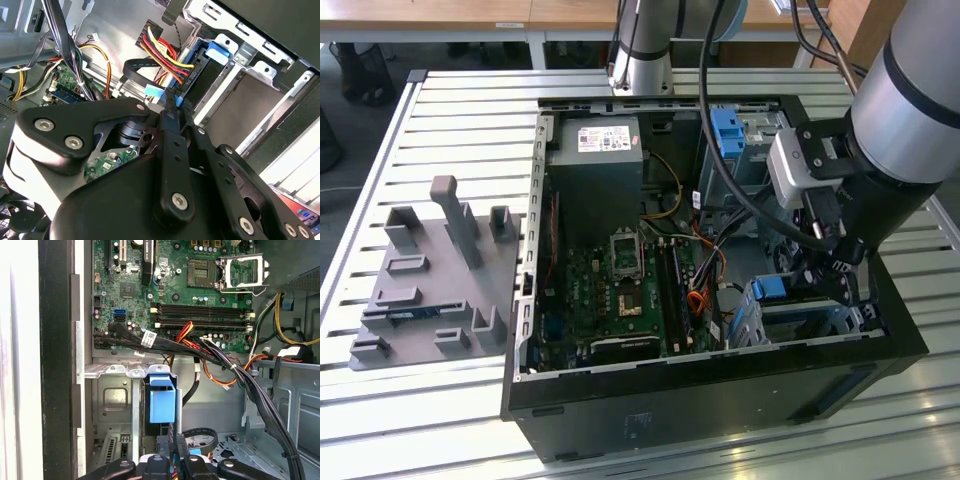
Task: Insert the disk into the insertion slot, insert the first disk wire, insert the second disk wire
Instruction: 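Insert the second disk wire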
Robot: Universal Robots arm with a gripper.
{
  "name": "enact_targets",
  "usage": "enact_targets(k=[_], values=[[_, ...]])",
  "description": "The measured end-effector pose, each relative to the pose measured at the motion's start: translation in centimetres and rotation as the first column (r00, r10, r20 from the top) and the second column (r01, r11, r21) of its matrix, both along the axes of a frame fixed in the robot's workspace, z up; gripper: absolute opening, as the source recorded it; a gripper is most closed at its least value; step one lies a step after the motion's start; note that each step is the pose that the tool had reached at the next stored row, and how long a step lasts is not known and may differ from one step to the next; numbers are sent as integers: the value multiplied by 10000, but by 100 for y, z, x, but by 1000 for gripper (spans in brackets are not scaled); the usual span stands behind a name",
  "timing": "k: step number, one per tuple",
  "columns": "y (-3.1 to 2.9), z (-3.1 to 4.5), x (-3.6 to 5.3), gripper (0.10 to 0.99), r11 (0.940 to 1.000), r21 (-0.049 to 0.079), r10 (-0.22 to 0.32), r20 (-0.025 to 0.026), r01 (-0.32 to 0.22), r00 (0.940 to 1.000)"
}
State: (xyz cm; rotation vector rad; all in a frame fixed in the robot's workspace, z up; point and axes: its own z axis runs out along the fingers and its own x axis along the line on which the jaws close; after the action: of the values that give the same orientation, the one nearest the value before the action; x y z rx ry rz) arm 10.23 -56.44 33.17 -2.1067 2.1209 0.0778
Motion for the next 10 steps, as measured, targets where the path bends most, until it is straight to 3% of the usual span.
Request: enact_targets(k=[5, 10], values=[[0, 8, -8, 196, 10000, 6, 0, 9, 0, 10000], [-1, 11, -9, 196, 10000, 5, -2, 59, 2, 10000]])
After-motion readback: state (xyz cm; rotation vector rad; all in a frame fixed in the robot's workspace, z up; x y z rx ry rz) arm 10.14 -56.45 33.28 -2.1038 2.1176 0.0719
